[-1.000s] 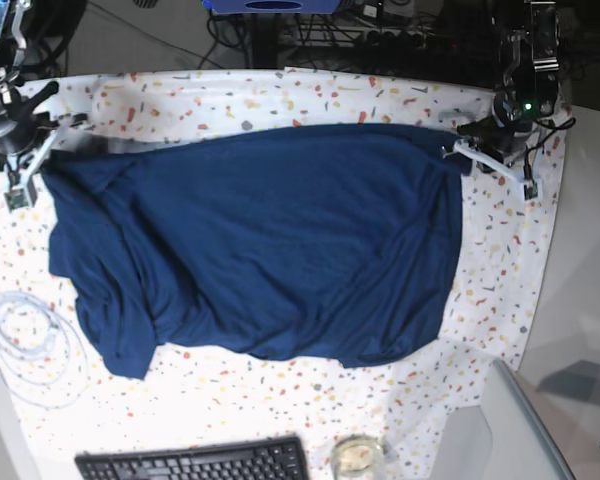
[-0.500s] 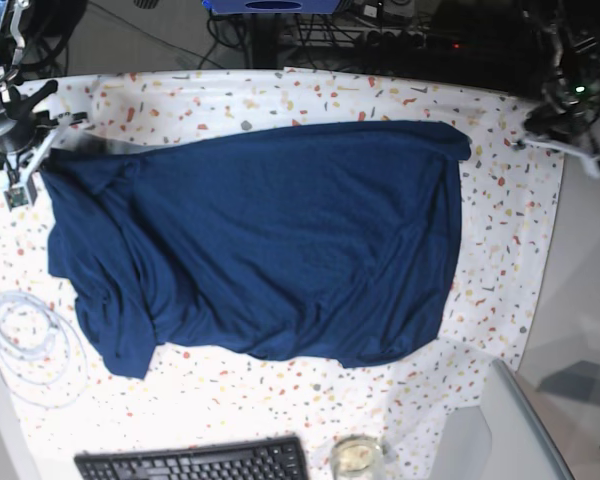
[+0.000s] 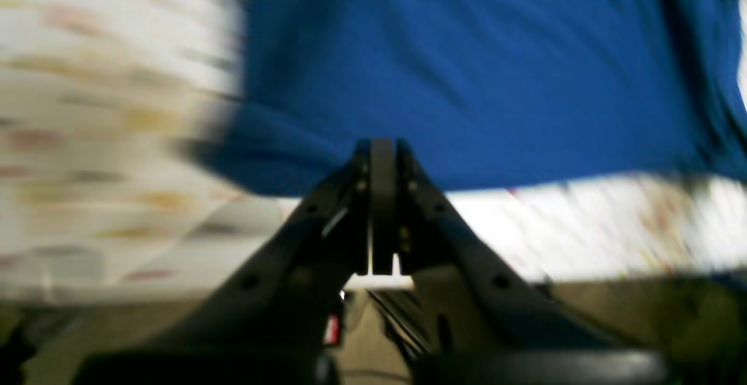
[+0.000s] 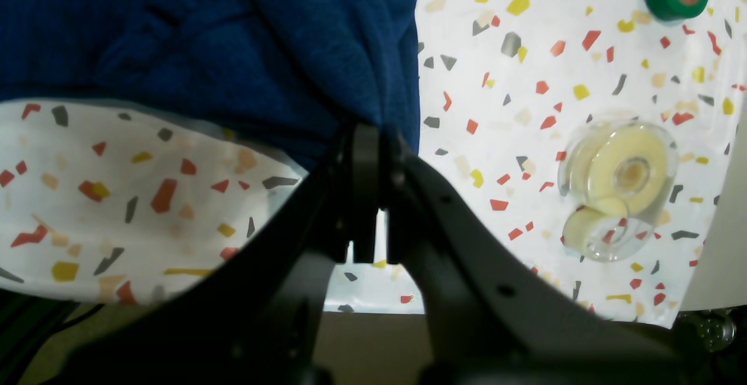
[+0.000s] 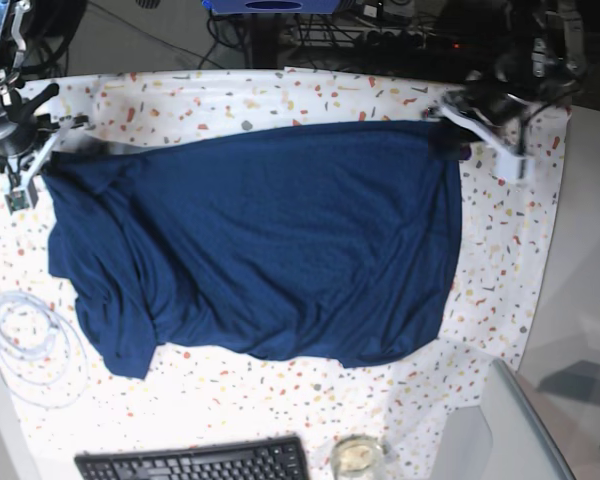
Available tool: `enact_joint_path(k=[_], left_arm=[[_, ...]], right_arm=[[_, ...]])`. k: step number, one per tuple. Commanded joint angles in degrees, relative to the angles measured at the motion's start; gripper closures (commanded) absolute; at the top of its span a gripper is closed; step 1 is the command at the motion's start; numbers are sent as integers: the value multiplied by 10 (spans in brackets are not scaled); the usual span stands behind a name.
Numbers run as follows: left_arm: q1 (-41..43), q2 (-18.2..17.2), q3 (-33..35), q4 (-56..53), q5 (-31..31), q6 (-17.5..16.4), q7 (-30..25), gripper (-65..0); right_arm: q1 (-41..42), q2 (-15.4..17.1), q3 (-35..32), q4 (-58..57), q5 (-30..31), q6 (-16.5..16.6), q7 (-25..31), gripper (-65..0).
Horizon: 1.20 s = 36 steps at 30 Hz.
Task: Layout the t-shirt on the table in an organized manner, then fold the t-shirt properly
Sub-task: 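Regrasp the shirt corner with the left gripper and pull it outward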
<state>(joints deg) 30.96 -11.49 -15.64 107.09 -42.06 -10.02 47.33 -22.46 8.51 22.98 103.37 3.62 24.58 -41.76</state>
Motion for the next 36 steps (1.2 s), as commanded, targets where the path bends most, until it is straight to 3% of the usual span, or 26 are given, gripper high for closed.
enact_joint_path(k=[1, 2, 7, 10, 14, 17, 26, 33, 36], left_arm=[[1, -8, 8, 12, -1, -2, -10, 0], [1, -8, 15, 12, -1, -2, -10, -39], [1, -8, 15, 8, 0, 1, -14, -385], [6, -8, 0, -1, 39, 1, -61, -471], [5, -4, 13, -43, 156, 1, -126, -469], [4, 11, 9, -76, 202, 1, -159, -464], [2, 11, 9, -133, 239, 1, -230, -244], [0, 10, -33, -135, 239, 1, -231, -248], [0, 9, -50, -135, 240, 0, -231, -318]], right_arm=[[1, 6, 2, 8, 1, -1, 8, 0], [0, 6, 2, 8, 1, -1, 8, 0], [-3, 6, 2, 8, 1, -1, 8, 0], [-3, 6, 2, 8, 1, -1, 8, 0], [-3, 6, 2, 8, 1, -1, 8, 0], [-3, 6, 2, 8, 1, -1, 8, 0], [-2, 6, 2, 8, 1, -1, 8, 0], [-1, 6, 3, 8, 1, -1, 7, 0], [0, 6, 3, 8, 1, -1, 7, 0]])
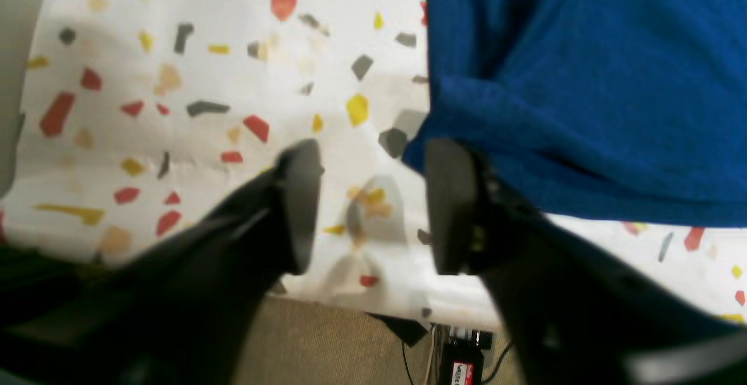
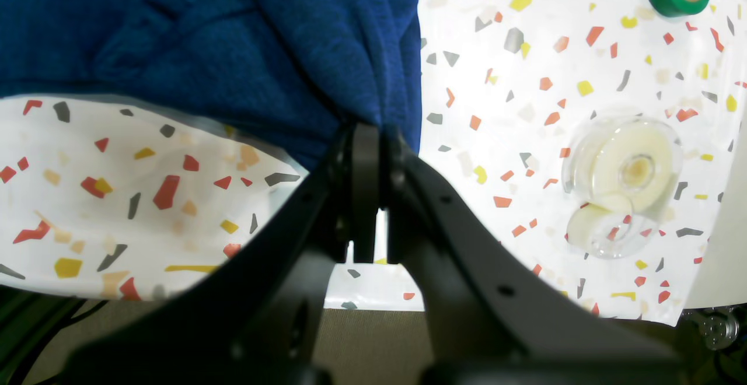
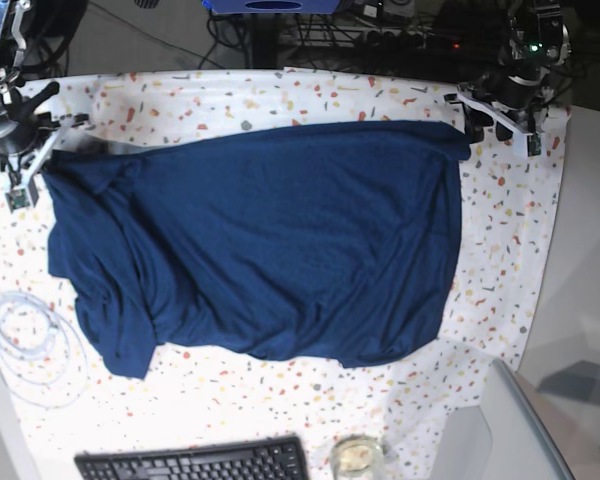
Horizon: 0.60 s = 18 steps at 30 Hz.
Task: Layout the t-shirt on the table in an organized manner, then fold the t-shirt properly
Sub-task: 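Regrasp the shirt corner with the left gripper and pull it outward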
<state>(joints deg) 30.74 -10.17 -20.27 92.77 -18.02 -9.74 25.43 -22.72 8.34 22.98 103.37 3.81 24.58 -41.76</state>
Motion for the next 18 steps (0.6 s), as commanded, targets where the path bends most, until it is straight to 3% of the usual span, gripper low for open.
enact_joint_path(k=[1, 5, 18], left_arm=[[1, -5, -5, 8, 0, -4, -11, -351], [-9, -15, 9, 5, 0, -5, -9, -428], [-36, -14, 32, -22, 0, -5, -9, -425]], right_arm=[[3, 8, 3, 8, -1, -1, 7, 0], [3, 8, 3, 8, -1, -1, 7, 0], [4, 8, 3, 8, -1, -1, 7, 0]])
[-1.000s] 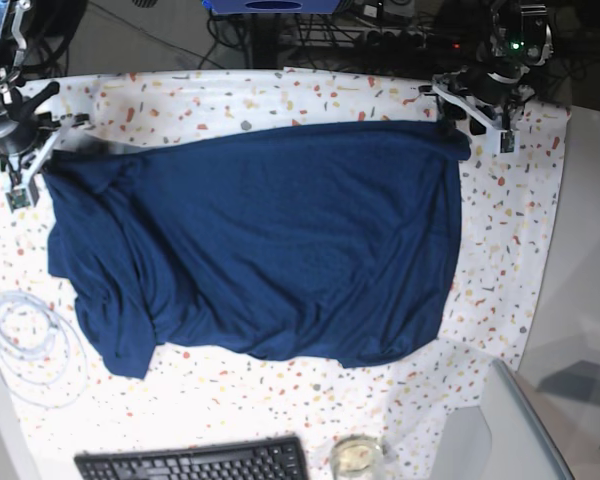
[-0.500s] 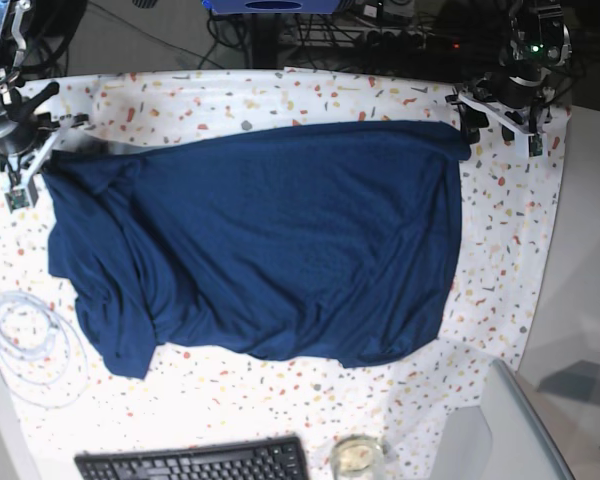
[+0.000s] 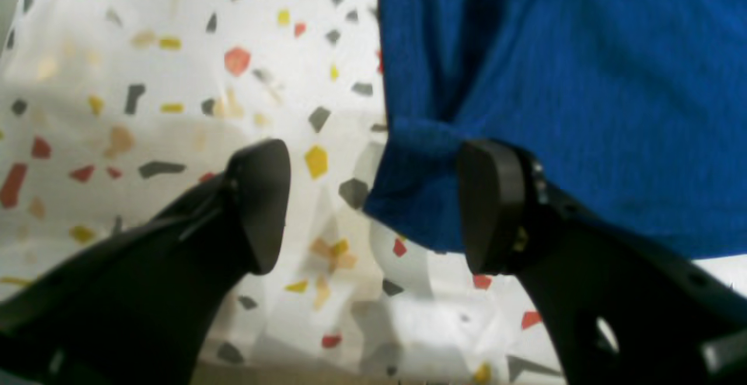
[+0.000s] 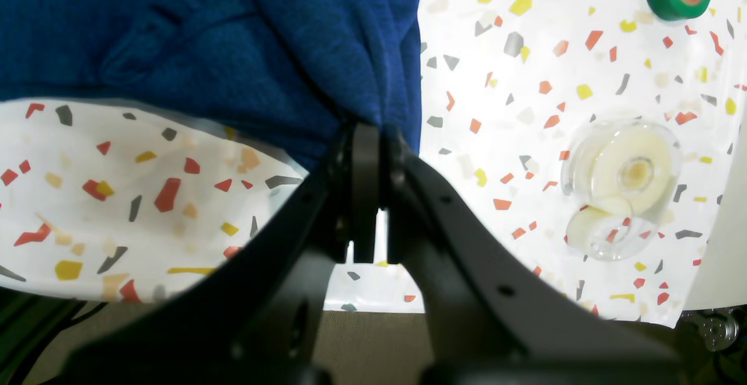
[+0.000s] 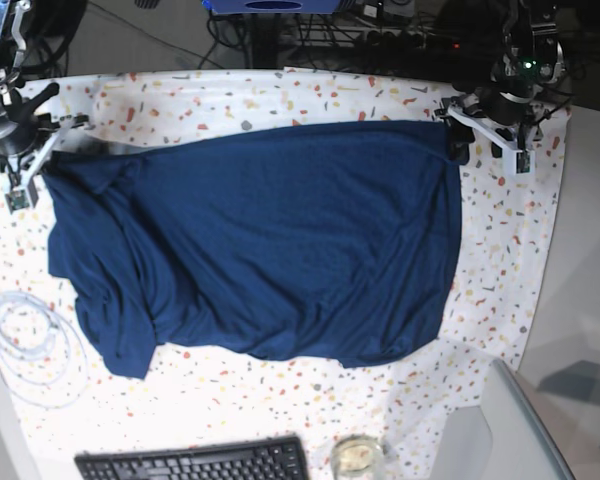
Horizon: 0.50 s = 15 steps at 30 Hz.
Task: Layout the t-shirt on the table in an organized manner, then fold the t-shirt properly
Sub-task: 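Regrasp the shirt corner with the left gripper and pull it outward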
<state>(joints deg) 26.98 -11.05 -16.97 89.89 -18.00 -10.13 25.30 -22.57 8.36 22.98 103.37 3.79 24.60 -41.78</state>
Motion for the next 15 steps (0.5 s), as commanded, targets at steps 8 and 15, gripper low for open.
enact_joint_path(k=[8, 15], left_arm=[[-4, -8, 37, -8, -2, -1, -7, -318], [10, -4, 31, 15, -5, 2, -6, -56]], right_arm=[[3, 7, 3, 8, -1, -1, 8, 0], [3, 7, 3, 8, -1, -1, 6, 0]])
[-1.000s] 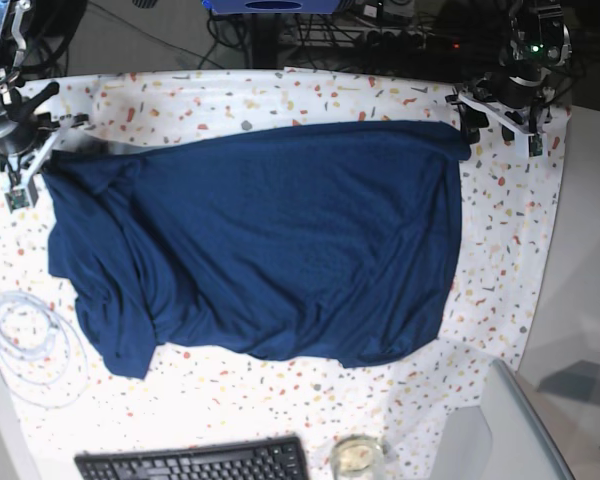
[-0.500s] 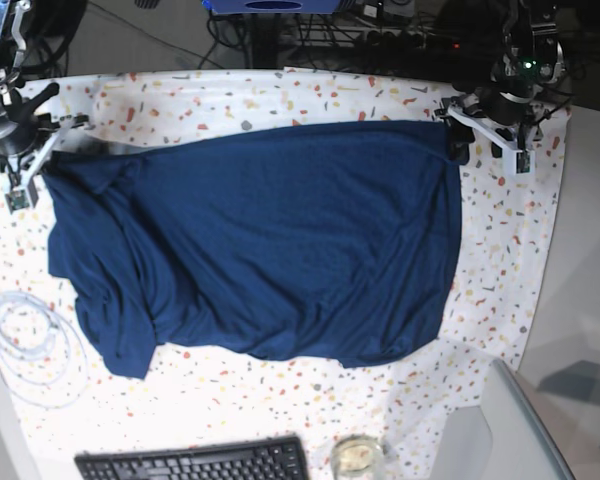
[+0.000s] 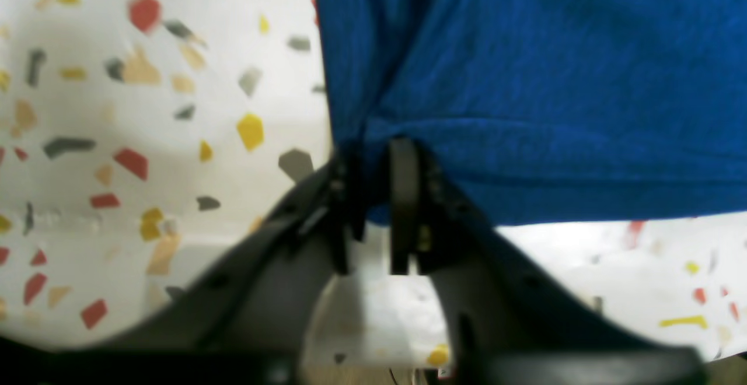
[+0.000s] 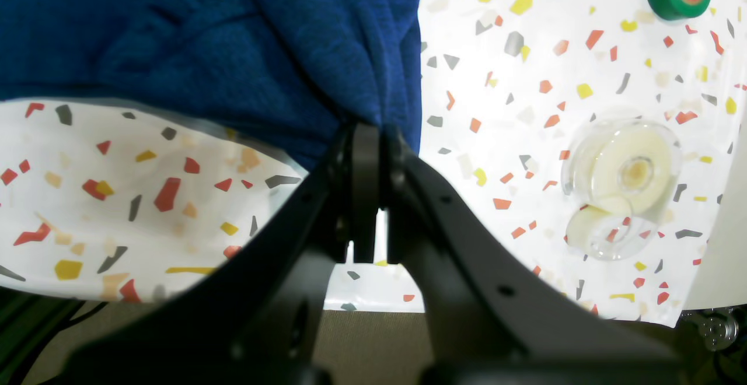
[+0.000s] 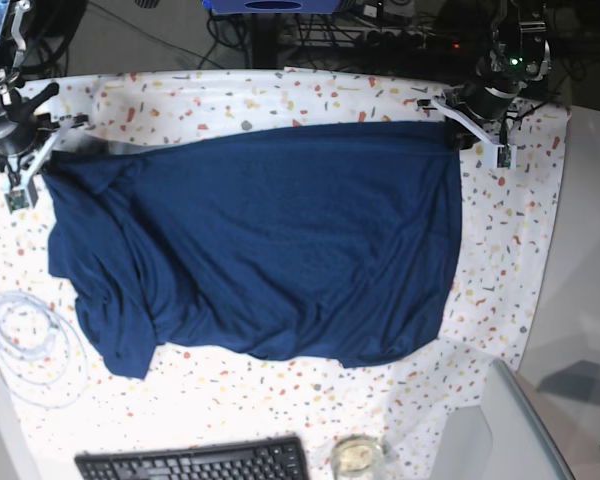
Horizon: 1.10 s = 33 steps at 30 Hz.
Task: Layout the t-shirt on the table in an organized manner, then fold the t-shirt properly
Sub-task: 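Regrasp the shirt corner with the left gripper and pull it outward, then adjust the shirt corner with the left gripper to straighten the edge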
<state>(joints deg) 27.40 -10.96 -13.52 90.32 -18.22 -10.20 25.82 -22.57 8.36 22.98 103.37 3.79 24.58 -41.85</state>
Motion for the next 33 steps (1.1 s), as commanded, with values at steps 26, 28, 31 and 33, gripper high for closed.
enact_joint_path(k=[26, 28, 31, 33], left_arm=[[-44, 7, -39, 62, 0, 3, 74, 0], [-55, 7, -38, 54, -2, 3, 75, 0], [-75, 7, -38, 26, -5, 3, 76, 0], [-88, 7, -38, 11, -5, 3, 96, -89]], right_arm=[[3, 7, 2, 9, -1, -1, 7, 0], [3, 7, 2, 9, -1, -1, 7, 0], [3, 7, 2, 8, -1, -1, 6, 0], [3, 7, 2, 8, -1, -1, 6, 0]])
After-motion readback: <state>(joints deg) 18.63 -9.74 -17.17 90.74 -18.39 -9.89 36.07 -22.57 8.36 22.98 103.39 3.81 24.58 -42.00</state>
